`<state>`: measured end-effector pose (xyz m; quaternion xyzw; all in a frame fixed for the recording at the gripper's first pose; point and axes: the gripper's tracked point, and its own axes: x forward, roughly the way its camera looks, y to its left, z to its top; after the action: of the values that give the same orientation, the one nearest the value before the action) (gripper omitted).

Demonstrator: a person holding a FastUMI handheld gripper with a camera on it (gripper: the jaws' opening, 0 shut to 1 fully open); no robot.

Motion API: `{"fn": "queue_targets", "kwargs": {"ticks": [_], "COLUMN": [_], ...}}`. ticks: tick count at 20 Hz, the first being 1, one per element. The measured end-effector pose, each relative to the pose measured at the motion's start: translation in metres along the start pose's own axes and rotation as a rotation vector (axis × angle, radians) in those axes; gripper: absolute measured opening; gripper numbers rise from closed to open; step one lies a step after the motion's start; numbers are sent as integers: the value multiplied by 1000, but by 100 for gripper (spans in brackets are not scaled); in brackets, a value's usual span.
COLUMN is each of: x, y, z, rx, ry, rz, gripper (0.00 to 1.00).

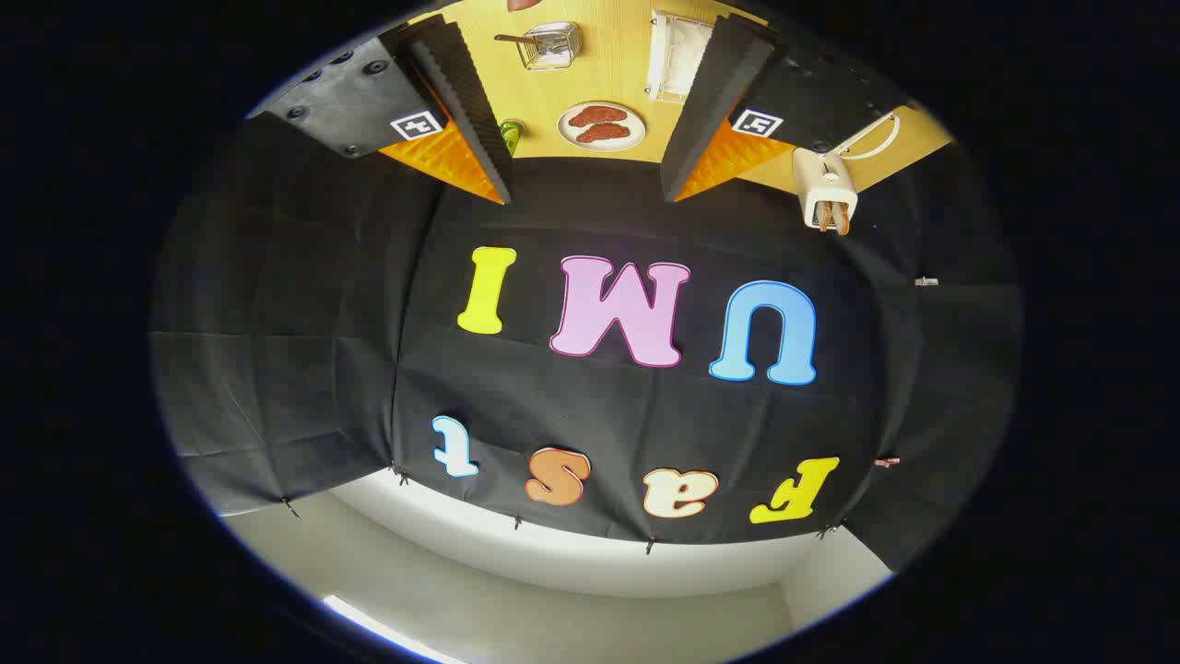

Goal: Take the plate from the dish rack, then take the spoon from the basket and place it into the plate.

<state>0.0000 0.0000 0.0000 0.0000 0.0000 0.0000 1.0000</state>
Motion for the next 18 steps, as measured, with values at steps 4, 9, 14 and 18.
{"fn": "queue_targets", "kwargs": {"ticks": [4, 9, 14, 18], "x": [-5, -8, -6, -4], "y": [4, 10, 16, 22], "z": [-2, -7, -6, -10], "rx": [2, -12, 2, 22], "ry": [12, 33, 33, 49], "rz": [13, 31, 42, 52], "gripper": [98, 97, 97, 97]}}
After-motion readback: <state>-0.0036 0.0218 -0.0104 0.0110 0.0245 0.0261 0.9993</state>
